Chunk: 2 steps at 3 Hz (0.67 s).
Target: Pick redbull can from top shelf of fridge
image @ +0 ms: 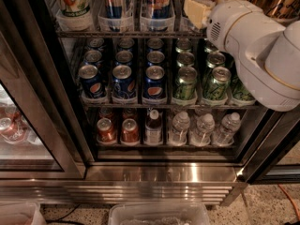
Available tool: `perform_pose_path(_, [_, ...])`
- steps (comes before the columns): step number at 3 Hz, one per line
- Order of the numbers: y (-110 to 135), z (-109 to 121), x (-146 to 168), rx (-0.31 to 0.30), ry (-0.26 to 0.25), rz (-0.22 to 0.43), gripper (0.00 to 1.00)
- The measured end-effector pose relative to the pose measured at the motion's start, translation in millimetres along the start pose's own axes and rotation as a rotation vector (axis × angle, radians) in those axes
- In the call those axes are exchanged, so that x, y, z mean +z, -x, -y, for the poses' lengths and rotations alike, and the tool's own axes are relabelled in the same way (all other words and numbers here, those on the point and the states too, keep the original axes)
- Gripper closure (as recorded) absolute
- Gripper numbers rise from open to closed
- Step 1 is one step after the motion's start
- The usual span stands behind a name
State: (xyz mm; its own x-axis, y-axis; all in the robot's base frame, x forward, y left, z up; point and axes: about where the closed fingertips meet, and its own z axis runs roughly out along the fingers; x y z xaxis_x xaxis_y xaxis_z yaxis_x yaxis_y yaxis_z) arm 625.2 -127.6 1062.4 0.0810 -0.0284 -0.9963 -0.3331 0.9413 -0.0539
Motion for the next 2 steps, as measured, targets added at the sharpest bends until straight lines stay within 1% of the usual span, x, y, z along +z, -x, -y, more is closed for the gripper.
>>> perform_pose_path(1, [0.1, -0.1, 0.0, 0.000, 0.000, 0.000, 1.00])
perform_pose_path(2, [1.3, -0.9, 0.1, -0.002, 0.003, 0.003, 1.00])
